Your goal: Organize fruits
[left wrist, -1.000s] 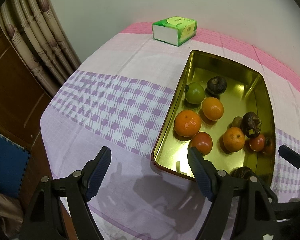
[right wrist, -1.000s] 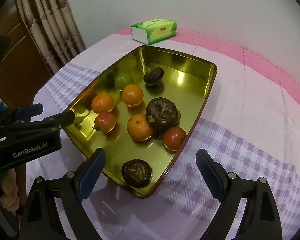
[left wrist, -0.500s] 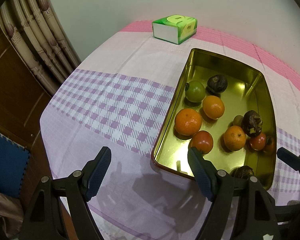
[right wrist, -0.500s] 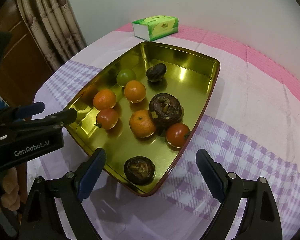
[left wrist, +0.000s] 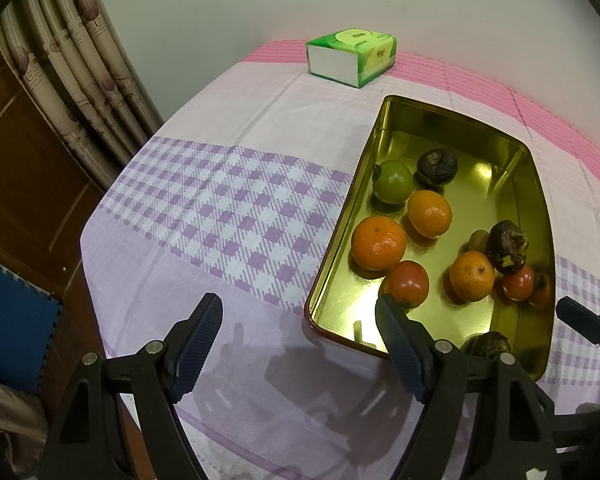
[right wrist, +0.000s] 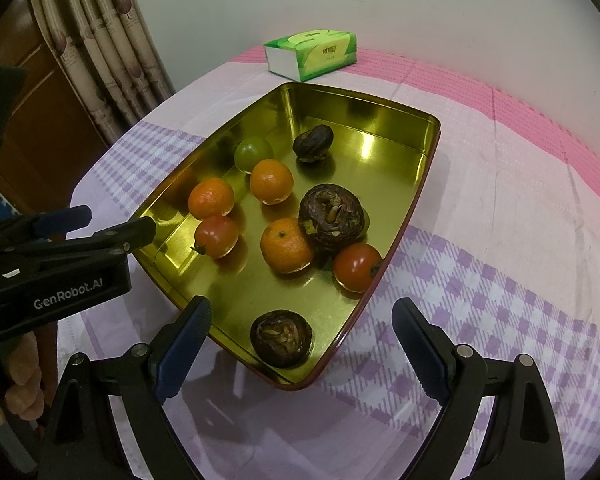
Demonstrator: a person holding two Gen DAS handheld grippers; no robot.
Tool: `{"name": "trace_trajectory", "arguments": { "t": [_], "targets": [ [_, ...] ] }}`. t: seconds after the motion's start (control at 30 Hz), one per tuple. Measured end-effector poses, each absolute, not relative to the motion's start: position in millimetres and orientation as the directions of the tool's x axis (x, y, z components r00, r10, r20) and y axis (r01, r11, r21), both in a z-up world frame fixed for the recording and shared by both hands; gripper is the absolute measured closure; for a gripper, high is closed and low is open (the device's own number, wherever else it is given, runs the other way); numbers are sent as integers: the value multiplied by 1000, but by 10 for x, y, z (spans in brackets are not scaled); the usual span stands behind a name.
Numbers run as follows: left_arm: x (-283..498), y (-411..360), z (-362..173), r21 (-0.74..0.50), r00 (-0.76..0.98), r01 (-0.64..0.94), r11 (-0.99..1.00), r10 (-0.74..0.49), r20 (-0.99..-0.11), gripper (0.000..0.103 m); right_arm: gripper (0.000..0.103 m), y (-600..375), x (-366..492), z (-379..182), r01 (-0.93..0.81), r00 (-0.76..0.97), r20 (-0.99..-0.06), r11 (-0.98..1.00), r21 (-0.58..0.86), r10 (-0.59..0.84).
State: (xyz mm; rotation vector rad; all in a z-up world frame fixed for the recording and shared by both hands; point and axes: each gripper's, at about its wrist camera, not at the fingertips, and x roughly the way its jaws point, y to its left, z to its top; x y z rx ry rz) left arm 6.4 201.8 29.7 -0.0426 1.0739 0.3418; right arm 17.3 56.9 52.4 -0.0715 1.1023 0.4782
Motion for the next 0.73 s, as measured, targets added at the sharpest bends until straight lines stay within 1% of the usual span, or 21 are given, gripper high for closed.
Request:
{"name": "trace_trajectory", "arguments": {
  "t": [0.73],
  "targets": [
    [57,2005,314,120,438,-285,951,241,-866,27,12,573,132,553,-400,366,-865,898,186,342]
  ]
}}
